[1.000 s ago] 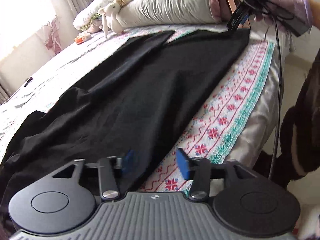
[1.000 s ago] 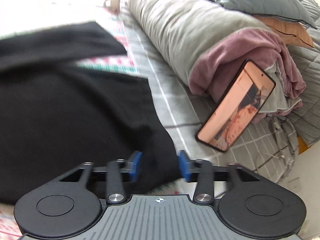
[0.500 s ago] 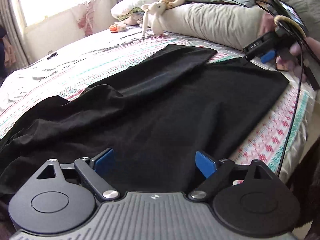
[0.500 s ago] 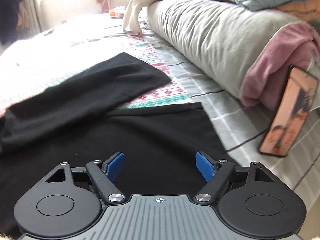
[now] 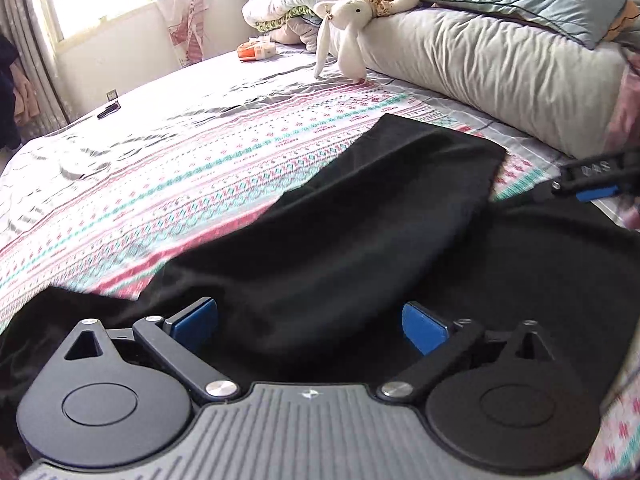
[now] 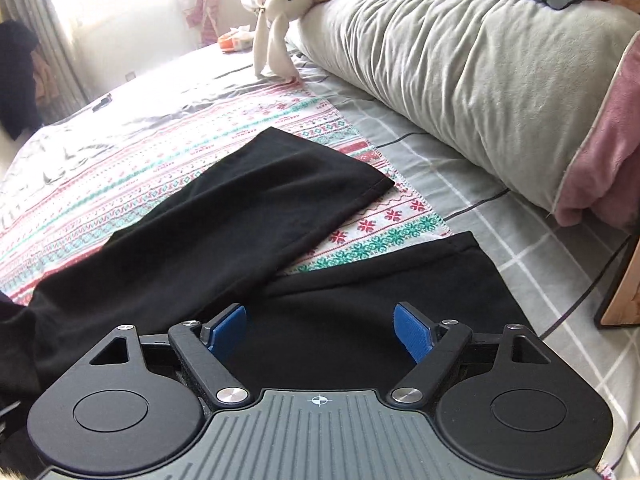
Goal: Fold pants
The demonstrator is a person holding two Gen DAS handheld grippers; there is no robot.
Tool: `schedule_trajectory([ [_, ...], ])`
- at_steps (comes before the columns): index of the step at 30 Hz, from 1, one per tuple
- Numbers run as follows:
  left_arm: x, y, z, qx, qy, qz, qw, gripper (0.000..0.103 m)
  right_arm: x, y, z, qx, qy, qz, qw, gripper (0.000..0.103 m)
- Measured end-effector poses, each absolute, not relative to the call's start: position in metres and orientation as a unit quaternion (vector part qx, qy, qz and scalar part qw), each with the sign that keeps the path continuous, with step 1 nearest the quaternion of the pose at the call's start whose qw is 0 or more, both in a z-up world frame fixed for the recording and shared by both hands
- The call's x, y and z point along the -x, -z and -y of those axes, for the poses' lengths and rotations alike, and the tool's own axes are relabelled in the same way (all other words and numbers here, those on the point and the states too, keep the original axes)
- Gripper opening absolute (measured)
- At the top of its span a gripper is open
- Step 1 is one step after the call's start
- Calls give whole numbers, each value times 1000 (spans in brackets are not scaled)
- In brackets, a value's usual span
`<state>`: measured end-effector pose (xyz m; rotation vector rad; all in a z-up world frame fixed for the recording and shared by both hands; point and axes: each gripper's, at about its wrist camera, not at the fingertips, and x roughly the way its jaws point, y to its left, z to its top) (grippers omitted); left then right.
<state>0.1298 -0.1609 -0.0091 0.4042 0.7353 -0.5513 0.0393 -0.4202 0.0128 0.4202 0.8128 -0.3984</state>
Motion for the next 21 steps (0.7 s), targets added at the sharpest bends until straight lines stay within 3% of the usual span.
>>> schedule_trajectory([
  [8, -220, 20, 229, -215, 261, -342, 877, 103, -63, 12, 463, -288, 221, -359, 860, 82],
  [12, -261, 31, 258, -196, 272, -367, 868, 103, -80, 24, 487, -317, 222, -328, 862, 69],
  [17, -301, 44, 291, -154, 288, -397, 858, 91, -108, 43, 519, -312, 208, -312, 873, 51],
  [21, -332, 56, 320, -131, 307, -414, 847, 83, -109, 55, 529, -317, 196, -286, 883, 45],
])
